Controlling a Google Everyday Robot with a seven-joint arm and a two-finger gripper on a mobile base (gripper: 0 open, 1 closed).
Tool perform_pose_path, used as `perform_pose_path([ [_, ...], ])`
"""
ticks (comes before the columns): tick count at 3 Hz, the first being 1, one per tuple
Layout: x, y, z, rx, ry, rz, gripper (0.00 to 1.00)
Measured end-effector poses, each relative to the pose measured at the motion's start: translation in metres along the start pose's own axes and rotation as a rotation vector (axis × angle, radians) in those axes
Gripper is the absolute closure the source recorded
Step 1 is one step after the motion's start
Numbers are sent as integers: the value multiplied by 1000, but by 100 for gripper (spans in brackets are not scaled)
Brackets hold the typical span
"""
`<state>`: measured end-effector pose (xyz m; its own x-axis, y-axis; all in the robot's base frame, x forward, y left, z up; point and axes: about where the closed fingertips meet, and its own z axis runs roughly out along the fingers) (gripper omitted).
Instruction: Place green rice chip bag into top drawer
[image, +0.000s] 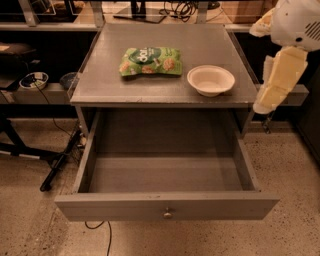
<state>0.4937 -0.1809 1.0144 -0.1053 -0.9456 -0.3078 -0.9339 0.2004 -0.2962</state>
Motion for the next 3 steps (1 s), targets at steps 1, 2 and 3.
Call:
perform_pose_path([
  [1,-38,-26,6,-36,-97,-91,0],
  [2,-64,-38,9,-66,-156,-152,0],
  [3,-97,-51,18,-86,-229,-199,0],
])
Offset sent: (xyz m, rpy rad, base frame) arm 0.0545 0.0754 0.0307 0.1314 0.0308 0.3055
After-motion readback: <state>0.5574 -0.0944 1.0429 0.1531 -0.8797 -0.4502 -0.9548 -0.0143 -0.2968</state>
